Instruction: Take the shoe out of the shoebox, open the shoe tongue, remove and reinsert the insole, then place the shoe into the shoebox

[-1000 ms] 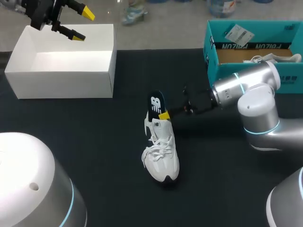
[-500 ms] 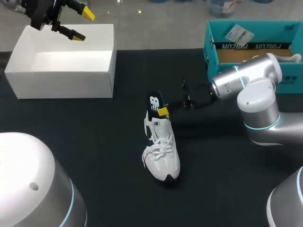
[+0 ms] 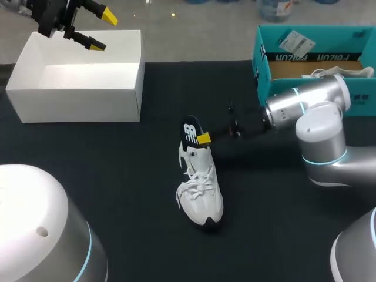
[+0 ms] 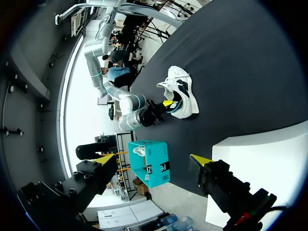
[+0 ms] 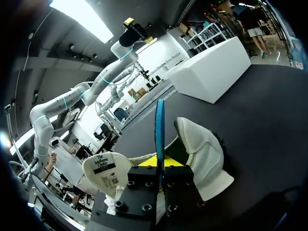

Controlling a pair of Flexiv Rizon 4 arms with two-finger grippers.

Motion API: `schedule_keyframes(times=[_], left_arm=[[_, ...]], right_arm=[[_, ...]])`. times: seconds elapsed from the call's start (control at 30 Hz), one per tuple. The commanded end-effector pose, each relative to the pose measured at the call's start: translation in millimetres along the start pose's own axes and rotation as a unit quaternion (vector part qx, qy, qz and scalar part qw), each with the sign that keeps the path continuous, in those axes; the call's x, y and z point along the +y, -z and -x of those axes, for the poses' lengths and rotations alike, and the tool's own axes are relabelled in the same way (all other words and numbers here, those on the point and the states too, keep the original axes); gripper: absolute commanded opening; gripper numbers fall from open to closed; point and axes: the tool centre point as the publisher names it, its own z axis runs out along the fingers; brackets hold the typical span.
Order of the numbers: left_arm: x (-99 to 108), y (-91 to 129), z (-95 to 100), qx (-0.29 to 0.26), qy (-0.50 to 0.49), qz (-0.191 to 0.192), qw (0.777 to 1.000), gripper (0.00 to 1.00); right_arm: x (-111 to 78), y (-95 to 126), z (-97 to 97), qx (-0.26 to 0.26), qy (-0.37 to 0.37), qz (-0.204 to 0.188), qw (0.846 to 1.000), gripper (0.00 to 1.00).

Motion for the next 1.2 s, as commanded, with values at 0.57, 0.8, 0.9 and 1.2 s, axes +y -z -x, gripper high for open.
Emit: schedule_keyframes(times=[0.57,0.8,0.9,1.2], left_arm=[[-0.2,0.4,-0.1,0.002,0.000,0.000,1.000,1.00],[-0.2,0.4,-0.1,0.002,0.000,0.000,1.000,1.00],[-0.2,0.4,-0.1,0.002,0.000,0.000,1.000,1.00],[-0.2,0.4,-0.1,0.002,0.000,0.000,1.000,1.00]], right_arm=[[-3.9,0.5,-7.7,-0.008,-0.001,-0.012,1.000,0.58],[16.4,-1.2,-5.4,-0.003,0.019,-0.015,1.000,0.45],[21.2,-3.0,-1.9,0.000,0.025,-0.016,1.000,0.42],[30.7,-9.7,8.1,0.007,0.033,-0.018,0.999,0.27]])
